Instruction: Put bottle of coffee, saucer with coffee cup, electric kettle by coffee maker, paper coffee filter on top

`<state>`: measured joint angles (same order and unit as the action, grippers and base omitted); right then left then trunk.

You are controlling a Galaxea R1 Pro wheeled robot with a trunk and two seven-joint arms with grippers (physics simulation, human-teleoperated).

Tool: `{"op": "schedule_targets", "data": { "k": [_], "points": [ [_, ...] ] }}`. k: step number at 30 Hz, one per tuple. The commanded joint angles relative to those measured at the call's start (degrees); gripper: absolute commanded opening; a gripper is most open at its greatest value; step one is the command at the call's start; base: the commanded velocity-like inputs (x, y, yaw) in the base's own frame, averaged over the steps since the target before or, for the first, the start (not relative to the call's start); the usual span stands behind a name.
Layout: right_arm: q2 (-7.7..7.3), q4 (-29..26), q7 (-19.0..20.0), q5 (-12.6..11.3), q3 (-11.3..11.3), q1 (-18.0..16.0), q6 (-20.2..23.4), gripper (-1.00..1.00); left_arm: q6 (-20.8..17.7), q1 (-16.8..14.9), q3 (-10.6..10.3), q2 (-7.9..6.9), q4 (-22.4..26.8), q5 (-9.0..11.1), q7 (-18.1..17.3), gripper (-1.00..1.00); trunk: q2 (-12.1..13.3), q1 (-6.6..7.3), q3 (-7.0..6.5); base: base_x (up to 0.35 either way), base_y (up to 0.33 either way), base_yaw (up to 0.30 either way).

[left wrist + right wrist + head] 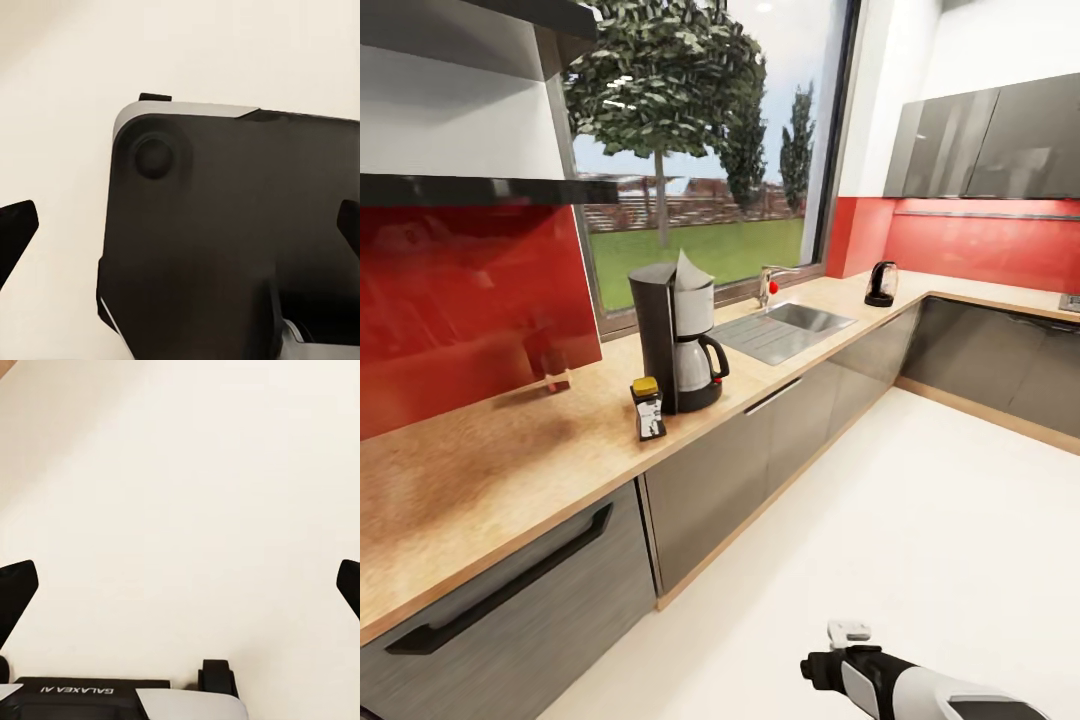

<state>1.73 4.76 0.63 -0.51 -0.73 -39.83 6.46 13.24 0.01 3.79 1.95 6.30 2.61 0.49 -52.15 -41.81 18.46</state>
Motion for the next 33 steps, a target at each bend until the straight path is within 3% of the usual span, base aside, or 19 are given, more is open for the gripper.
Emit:
{"op": "schedule_targets", "data": {
  "k": [1,9,19,33],
  "points": [
    [-0.04,0.1,0.1,-0.1,-0.1,-0.1,0.0,1.0,0.1,0.0,0.3,0.01,0.0,0.2,-0.1,1.0,0.0,-0.01,0.06,0.0,0.0,0.0],
    [-0.06,0.2,0.1,-0.1,-0.1,-0.1,0.0,1.0,0.1,0.0,0.4,-0.01,0.1,0.2,-0.1,1.0,0.0,-0.01,0.06,0.111,0.0,-0.02],
    [-0.06,0.2,0.1,-0.1,-0.1,-0.1,0.0,1.0,0.2,0.0,0.4,0.07,0.1,0.3,-0.1,1.0,0.0,-0.01,0.06,0.34,-0.043,-0.238],
    [-0.06,0.2,0.1,-0.1,-0.1,-0.1,0.0,1.0,0.2,0.0,0.4,0.26,0.1,0.3,-0.1,1.0,0.0,-0.01,0.06,0.292,-0.206,-0.252]
  ]
}}
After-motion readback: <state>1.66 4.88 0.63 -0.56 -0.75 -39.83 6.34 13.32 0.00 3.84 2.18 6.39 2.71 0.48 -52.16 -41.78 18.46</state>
